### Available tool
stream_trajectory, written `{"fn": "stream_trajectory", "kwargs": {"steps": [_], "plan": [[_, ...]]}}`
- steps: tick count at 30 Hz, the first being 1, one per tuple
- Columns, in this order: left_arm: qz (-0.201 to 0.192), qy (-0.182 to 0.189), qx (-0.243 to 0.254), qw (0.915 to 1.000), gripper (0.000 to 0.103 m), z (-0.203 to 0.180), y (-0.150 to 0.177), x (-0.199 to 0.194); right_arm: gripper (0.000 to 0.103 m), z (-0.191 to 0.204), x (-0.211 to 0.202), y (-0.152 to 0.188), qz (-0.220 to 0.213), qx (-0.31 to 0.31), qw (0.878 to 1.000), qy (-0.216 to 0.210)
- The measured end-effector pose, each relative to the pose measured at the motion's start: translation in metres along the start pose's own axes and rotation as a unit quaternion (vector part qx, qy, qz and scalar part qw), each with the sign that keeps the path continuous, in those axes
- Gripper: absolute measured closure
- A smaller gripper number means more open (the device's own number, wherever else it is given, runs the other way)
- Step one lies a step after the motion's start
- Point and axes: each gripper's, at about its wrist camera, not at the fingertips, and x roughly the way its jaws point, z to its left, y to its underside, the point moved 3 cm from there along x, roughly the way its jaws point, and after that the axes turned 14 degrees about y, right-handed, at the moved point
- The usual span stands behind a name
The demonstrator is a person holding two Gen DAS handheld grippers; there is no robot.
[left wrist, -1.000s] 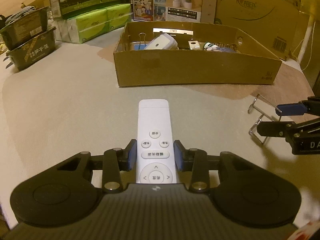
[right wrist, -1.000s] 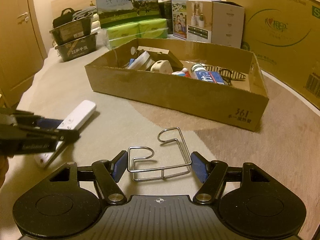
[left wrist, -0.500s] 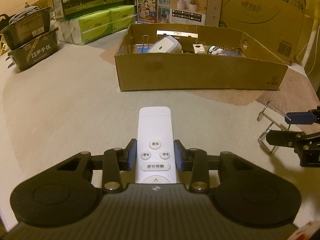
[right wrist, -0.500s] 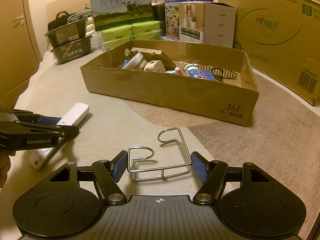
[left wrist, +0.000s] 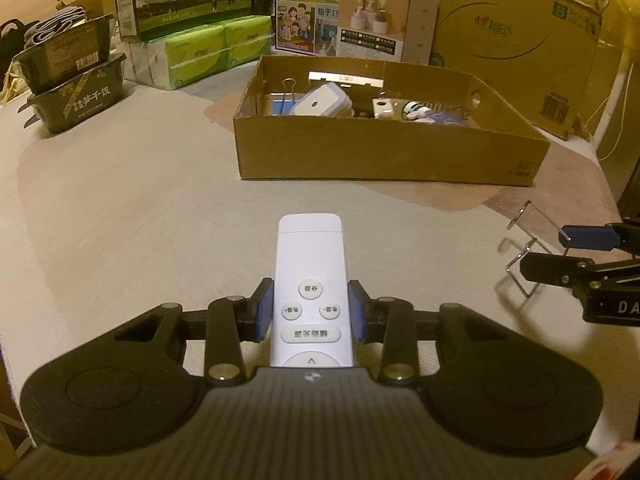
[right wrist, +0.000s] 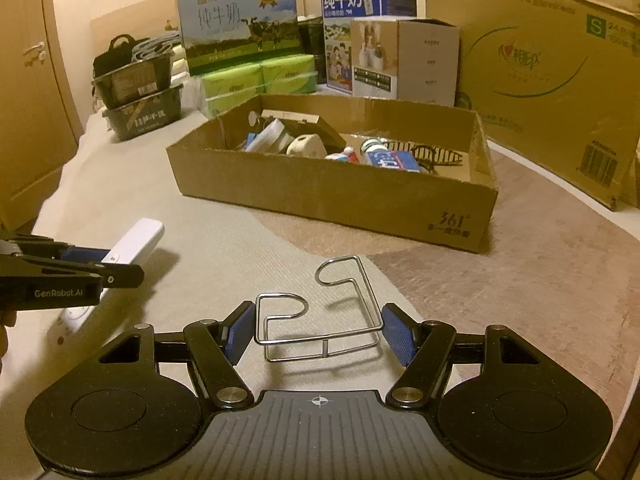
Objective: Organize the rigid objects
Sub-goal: 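Carry the remote with the left tool while the right tool carries the rack into the box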
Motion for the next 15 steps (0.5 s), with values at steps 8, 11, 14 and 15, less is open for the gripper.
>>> {"fn": "stream_trajectory", "kwargs": {"steps": [8,11,14,15], "plan": [[-0.009,0.009,-0.002,0.9999,0.068,-0.011,-0.001,-0.021,0.035,-0.001,-0.023,0.001,-0.013,0.004,1.0,0.002],[-0.012,0.011,-0.002,0.9999,0.068,-0.014,-0.002,-0.027,0.035,-0.003,-0.03,0.001,-0.016,0.005,1.0,0.005],[-0.016,0.014,-0.002,0.9998,0.068,-0.016,-0.003,-0.033,0.035,-0.005,-0.037,0.002,-0.019,0.004,1.0,0.009],[-0.017,0.015,-0.002,0.9997,0.068,-0.016,-0.003,-0.034,0.035,-0.005,-0.039,0.002,-0.02,0.004,1.0,0.01]]}}
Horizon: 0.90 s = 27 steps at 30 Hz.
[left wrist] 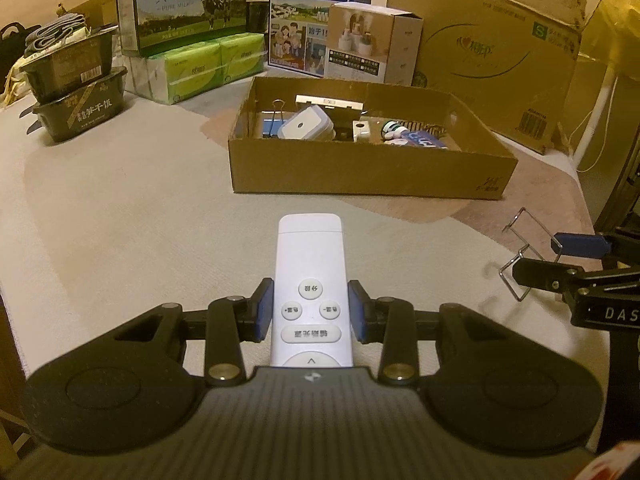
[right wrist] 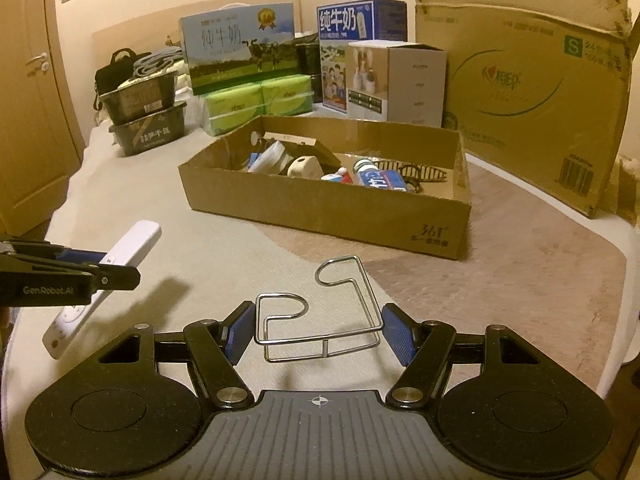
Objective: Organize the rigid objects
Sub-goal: 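Carry the remote with the left tool while the right tool carries the rack into the box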
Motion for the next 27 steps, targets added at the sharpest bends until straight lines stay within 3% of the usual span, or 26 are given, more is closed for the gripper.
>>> {"fn": "stream_trajectory", "kwargs": {"steps": [11,27], "plan": [[-0.008,0.016,0.003,0.9998,0.068,-0.006,-0.012,-0.009,0.035,-0.014,-0.014,-0.003,-0.007,0.012,1.0,0.017],[-0.027,0.033,0.019,0.9989,0.068,-0.005,-0.056,-0.007,0.035,-0.035,-0.019,-0.016,-0.012,0.025,0.999,0.027]]}}
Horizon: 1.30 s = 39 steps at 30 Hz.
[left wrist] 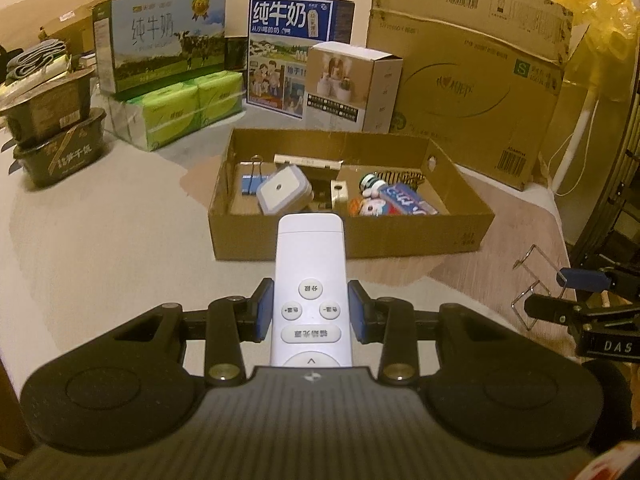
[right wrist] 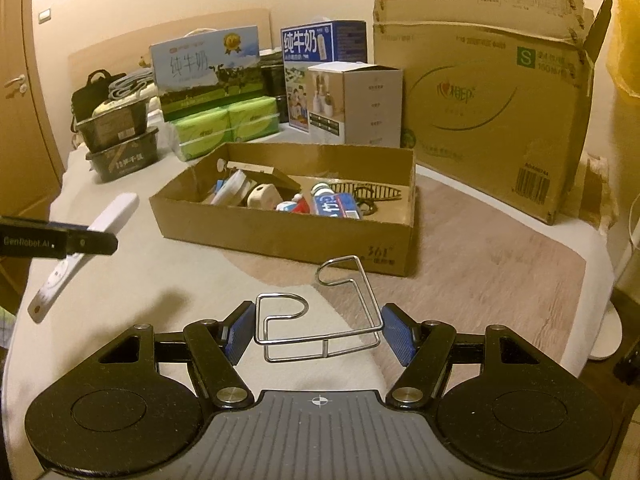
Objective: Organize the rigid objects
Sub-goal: 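Carry the remote with the left tool while the right tool carries the rack into the box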
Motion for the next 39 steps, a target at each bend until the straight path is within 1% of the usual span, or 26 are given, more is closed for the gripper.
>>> {"fn": "stream_trajectory", "kwargs": {"steps": [7,17,26,34,39], "plan": [[0.002,0.002,0.014,0.9999,0.068,0.011,-0.02,0.011,0.035,-0.009,0.01,-0.017,-0.012,-0.013,1.0,-0.002],[0.003,-0.009,0.021,0.9997,0.068,0.037,-0.052,0.029,0.035,-0.026,0.03,-0.054,-0.032,-0.046,0.998,-0.002],[-0.002,-0.012,0.003,0.9999,0.068,0.061,-0.084,0.053,0.035,-0.032,0.059,-0.089,-0.038,-0.052,0.998,-0.004],[-0.005,-0.015,0.002,0.9999,0.068,0.074,-0.113,0.077,0.035,-0.03,0.088,-0.117,-0.041,-0.068,0.997,-0.006],[-0.002,-0.015,-0.005,0.9999,0.068,0.081,-0.125,0.095,0.035,-0.029,0.109,-0.131,-0.032,-0.064,0.997,-0.014]]}}
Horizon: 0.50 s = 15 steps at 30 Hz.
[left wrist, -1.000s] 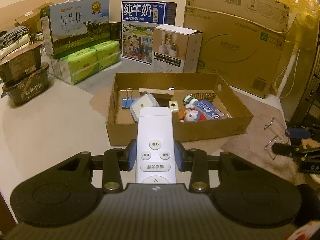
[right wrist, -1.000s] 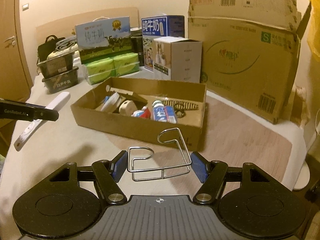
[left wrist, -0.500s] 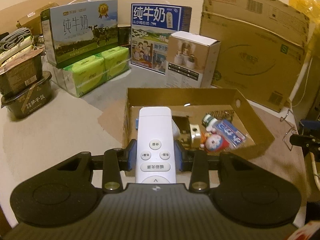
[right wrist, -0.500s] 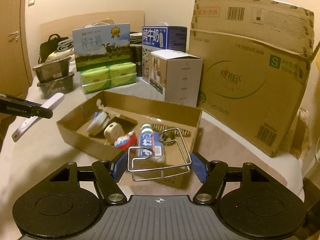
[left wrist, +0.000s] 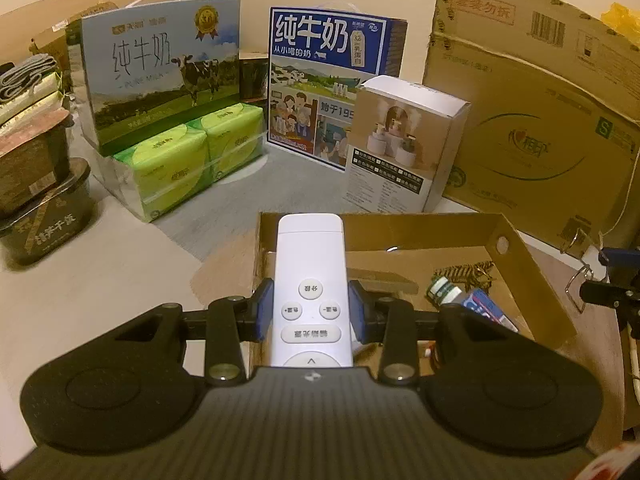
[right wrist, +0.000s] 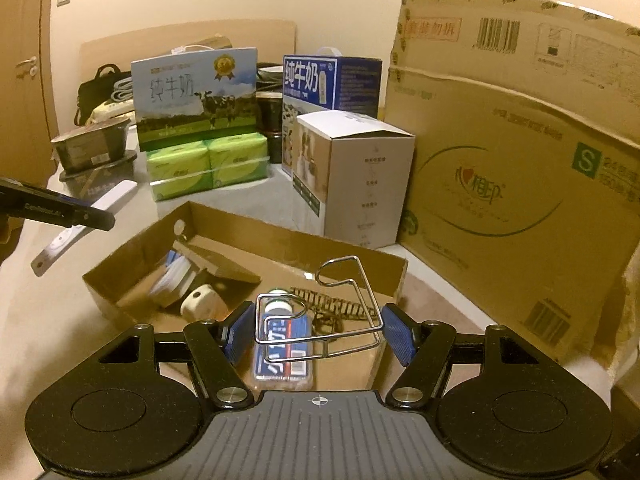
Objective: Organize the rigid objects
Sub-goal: 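Carry the remote with the left tool while the right tool carries the rack into the box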
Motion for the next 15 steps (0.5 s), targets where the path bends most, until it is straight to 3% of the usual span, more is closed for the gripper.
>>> {"fn": "stream_trajectory", "kwargs": {"steps": [15], "plan": [[0.013,-0.005,-0.025,0.9996,0.068,0.022,-0.01,0.042,0.035,-0.005,0.049,-0.01,0.025,-0.004,1.0,-0.001]]}}
